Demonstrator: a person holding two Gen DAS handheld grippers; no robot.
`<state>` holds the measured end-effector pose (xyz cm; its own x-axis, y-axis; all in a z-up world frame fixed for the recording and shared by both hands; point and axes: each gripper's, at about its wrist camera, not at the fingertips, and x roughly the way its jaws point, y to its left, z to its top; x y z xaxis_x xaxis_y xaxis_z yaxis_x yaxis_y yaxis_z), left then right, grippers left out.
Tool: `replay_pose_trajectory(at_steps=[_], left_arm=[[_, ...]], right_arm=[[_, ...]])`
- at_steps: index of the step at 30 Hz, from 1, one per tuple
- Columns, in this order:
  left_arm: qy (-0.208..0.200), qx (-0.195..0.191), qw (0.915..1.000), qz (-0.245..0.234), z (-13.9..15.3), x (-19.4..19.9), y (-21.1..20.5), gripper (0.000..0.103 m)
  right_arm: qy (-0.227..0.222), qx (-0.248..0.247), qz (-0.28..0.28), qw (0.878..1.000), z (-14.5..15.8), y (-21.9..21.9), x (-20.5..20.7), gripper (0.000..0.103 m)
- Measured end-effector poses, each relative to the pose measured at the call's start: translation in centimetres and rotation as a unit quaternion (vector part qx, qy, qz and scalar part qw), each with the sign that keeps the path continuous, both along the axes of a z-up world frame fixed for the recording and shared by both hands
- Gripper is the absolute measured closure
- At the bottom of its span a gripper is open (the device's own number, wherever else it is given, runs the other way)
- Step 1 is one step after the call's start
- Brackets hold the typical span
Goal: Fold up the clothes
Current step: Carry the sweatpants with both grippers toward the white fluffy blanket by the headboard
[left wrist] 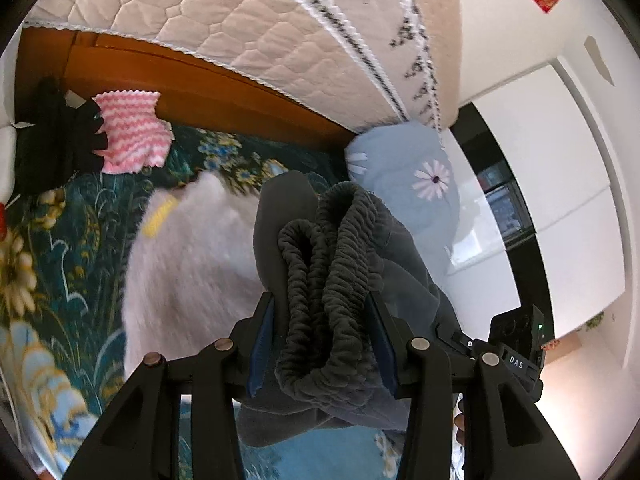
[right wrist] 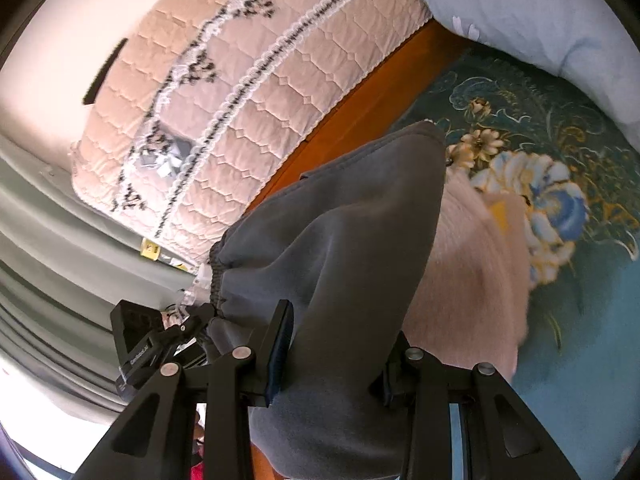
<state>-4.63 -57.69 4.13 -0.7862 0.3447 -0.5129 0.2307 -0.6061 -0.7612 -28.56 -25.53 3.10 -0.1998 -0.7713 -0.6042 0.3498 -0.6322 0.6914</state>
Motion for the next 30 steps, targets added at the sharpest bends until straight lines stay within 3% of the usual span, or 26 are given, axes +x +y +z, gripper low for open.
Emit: replay_pose_trajectory(at_steps=[9, 17, 22, 26, 30], left_arm=[[-0.043, -0.002, 0.9988, 0.024, -5.3, -0.8, -1.6, 0.056], [-0.064, -0.008, 0.9974, 0.033, -6.0, -1.0, -1.7, 0.054], [-0.074, -0.024, 0.9964, 0.033, -4.3, -0.4, -2.3, 0.055], [-0.067, -0.063, 0.9935, 0.066, -1.1, 0.0, -3.5, 0.055], [-0.045, -0.115, 0.9921, 0.021, 2.7, -3.1, -1.8, 0.055]], right_arm=[[-0.036, 0.015, -0.011, 0.999, -7.0, -1.8, -3.3, 0.065], [-0.047, 0.014, -0.016, 0.999, -7.5, -1.2, -3.1, 0.064], [-0.035, 0.027, -0.022, 0.999, -5.9, 0.1, -3.0, 0.063], [-0.010, 0.055, -0.035, 0.998, -3.6, 1.2, -3.4, 0.063], [0.024, 0.074, -0.040, 0.996, -0.9, 0.4, -4.0, 0.063]])
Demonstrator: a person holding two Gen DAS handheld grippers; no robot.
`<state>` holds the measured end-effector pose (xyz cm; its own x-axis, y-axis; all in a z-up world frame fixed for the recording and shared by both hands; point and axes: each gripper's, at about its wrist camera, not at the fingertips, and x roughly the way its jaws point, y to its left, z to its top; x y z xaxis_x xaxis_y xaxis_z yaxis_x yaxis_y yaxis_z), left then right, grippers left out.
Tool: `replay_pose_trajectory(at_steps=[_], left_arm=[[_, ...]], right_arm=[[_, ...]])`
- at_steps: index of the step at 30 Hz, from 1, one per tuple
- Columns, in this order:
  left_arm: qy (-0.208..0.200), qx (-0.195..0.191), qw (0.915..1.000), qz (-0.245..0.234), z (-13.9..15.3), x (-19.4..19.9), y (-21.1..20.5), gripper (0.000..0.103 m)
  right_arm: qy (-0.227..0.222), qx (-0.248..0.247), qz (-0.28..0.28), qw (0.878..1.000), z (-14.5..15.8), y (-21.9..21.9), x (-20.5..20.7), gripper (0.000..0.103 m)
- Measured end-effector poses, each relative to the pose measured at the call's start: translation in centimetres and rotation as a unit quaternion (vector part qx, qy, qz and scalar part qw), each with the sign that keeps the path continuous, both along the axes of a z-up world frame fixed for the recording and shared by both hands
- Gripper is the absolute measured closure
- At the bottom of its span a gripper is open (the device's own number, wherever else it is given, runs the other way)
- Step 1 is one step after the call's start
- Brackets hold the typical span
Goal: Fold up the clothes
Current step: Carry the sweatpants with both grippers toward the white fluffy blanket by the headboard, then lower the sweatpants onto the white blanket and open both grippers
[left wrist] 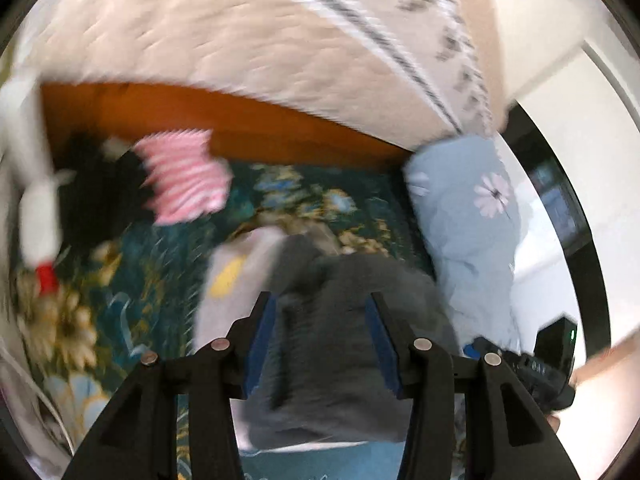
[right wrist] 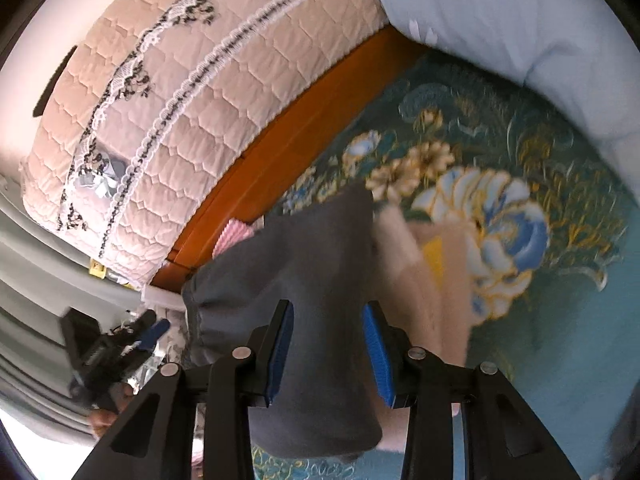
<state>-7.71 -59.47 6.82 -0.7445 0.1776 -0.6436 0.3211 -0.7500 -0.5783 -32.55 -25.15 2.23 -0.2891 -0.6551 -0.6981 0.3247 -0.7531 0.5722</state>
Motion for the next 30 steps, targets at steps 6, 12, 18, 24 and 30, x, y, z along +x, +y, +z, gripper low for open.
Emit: replay_pose_trajectory(at_steps=[6, 12, 18, 24, 30], left_arm=[[-0.049, -0.086, 0.9932, -0.062, -0.8, -4.9, 3.3, 0.055], [-0.071, -0.062, 0.9943, -0.048, -4.4, -4.9, 1.4, 0.055], [-0.082, -0.021, 0.9960, -0.029, -6.4, -5.2, 0.1, 0.047], [-0.056, -0.015, 0.9982, -0.015, -4.3, -3.1, 0.5, 0.050], [0.004, -0.012, 0.9975, -0.070, -2.1, 1.3, 3.4, 0.050]], right_arm=[[0.068, 0.054, 0.097, 0.991, 1.0, -5.6, 2.9, 0.063], [0.086, 0.117, 0.114, 0.983, -2.4, -6.1, 4.6, 0.065], [0.040, 0.106, 0.088, 0.990, -4.8, -5.9, 3.3, 0.064], [0.049, 0.091, 0.073, 0.992, -3.5, -5.3, 4.2, 0.064], [0.074, 0.072, 0.074, 0.992, -1.3, -4.1, 6.8, 0.065]])
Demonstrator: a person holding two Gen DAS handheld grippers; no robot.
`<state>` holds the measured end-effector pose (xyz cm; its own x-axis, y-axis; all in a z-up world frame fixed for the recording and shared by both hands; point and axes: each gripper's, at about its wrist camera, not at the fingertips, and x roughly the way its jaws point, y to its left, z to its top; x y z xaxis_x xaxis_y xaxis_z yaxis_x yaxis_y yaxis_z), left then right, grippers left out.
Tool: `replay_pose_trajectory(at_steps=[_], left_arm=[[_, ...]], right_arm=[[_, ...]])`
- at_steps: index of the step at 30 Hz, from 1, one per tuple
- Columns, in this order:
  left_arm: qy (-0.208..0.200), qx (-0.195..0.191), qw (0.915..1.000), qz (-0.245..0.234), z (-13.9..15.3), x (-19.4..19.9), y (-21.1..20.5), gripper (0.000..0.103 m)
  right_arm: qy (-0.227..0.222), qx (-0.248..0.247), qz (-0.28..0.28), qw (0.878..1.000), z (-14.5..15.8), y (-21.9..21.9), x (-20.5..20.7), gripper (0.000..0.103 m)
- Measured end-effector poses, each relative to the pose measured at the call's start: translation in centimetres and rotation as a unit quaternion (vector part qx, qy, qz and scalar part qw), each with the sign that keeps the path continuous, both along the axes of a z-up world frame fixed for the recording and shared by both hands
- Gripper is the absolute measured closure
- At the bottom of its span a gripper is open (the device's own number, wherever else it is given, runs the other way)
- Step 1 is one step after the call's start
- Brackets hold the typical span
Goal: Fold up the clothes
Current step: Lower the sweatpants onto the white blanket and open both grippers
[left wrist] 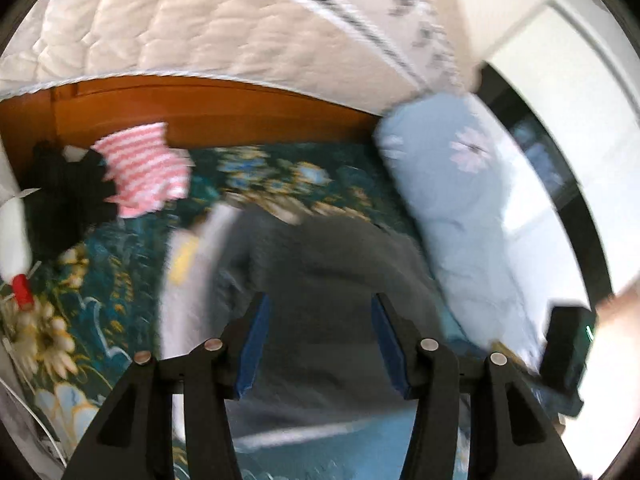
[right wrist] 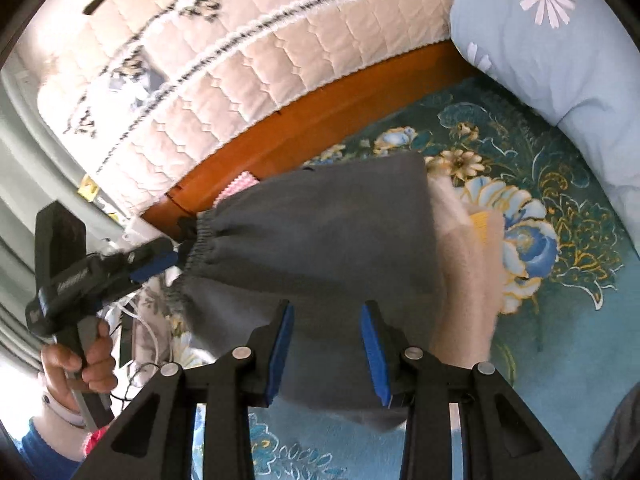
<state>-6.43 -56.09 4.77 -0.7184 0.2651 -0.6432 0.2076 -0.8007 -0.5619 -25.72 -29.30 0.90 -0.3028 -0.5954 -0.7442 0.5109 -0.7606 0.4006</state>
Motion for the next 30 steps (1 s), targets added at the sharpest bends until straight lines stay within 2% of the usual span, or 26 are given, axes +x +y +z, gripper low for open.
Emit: replay_pose_trajectory(at_steps=[2, 4, 7, 13, 17, 20, 30], left_arm=[[-0.011, -0.008, 0.9998, -0.016, -0.8, 0.6, 1.1, 0.050], [-0.028, -0.016, 0.9994, -0.014, -2.3, 0.4, 1.5, 0.050], [-0.040, -0.008, 0.9992, 0.000, -3.7, 0.0, 1.2, 0.050], [-0.058, -0.017, 0.9980, 0.016, -3.7, -0.6, 1.4, 0.050], [-0.038, -0.020, 0.9989, 0.020, -2.6, 1.2, 2.4, 0.050], [-0.033, -0.017, 0.9991, 0.018, -2.5, 2.4, 3.2, 0.050], [-0.055, 0.028, 0.9973, 0.041, -5.2, 5.0, 5.2, 0.049]], right_arm=[[0.001, 0.001, 0.005, 1.000, 0.0, -0.1, 0.5, 0.065], [-0.003, 0.009, 0.005, 1.000, -0.8, -0.5, 0.5, 0.064], [-0.018, 0.004, -0.011, 1.000, -2.1, -0.7, -0.2, 0.064], [-0.039, 0.011, -0.047, 0.998, -3.0, -1.3, -0.9, 0.064], [-0.025, -0.015, -0.053, 0.998, -0.7, -0.8, 1.4, 0.063], [-0.015, -0.012, -0.042, 0.999, 0.3, -0.9, 3.5, 0.063], [-0.056, 0.039, -0.061, 0.996, -3.1, -1.1, 7.8, 0.063]])
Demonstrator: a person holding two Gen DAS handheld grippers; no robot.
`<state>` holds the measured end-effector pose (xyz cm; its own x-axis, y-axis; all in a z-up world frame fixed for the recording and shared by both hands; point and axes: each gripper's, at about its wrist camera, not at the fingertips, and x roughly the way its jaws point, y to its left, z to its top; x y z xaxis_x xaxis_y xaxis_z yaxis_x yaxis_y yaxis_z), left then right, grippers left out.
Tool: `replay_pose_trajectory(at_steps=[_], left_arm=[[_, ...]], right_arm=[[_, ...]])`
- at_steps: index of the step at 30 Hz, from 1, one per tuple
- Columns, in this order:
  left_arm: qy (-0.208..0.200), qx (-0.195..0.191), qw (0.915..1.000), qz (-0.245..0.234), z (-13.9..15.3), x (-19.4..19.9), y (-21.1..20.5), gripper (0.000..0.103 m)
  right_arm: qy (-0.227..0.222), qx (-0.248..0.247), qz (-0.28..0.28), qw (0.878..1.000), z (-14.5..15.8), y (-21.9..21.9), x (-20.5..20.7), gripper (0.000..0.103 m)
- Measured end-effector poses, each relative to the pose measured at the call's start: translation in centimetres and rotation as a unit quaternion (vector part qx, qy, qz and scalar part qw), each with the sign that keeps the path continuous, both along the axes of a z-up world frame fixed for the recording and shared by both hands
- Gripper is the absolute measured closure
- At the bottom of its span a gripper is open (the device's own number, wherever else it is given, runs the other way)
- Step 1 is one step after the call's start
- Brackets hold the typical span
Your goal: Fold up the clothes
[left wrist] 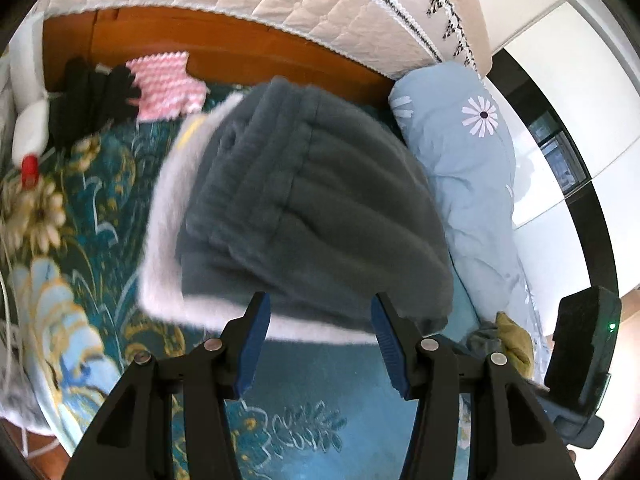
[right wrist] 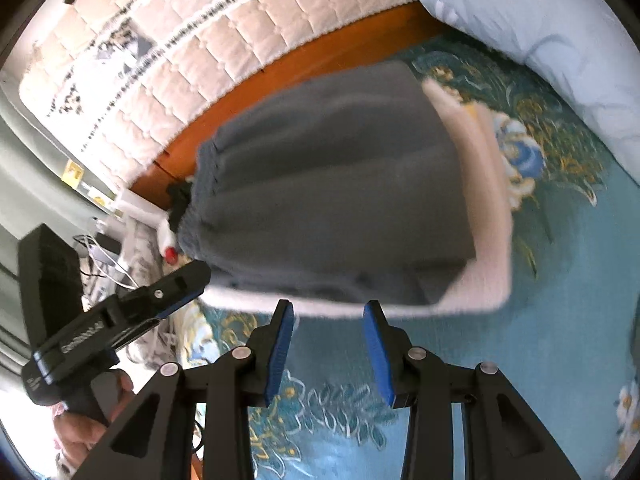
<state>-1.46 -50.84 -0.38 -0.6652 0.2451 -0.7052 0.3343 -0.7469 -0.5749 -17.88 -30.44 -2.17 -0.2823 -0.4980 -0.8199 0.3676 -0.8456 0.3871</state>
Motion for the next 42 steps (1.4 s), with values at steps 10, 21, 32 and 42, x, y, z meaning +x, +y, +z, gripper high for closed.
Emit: replay_pose_trajectory(at_steps=[10, 21, 32, 42], left_arm=[[0.011, 0.044, 0.9988, 0.019, -2.3, 1.7, 2.0, 0.037], [0.006, 0.057, 0.9980, 0.026, -3.9, 1.4, 2.0, 0.027], [0.014, 0.062, 0.9973, 0.037, -4.9, 0.5, 0.7, 0.015], [0.014, 0.065, 0.9967, 0.046, -5.5, -0.4, 2.4, 0.015]], right_arm=[[0.021, 0.055, 0.020, 0.998, -0.9, -1.1, 1.8, 0.043], [0.018, 0.077, 0.031, 0.996, -2.0, -1.9, 1.9, 0.034], [0.030, 0.093, 0.024, 0.995, -2.8, -2.0, 1.1, 0.006], [0.030, 0.099, 0.025, 0.994, -3.2, -1.8, 0.3, 0.000]])
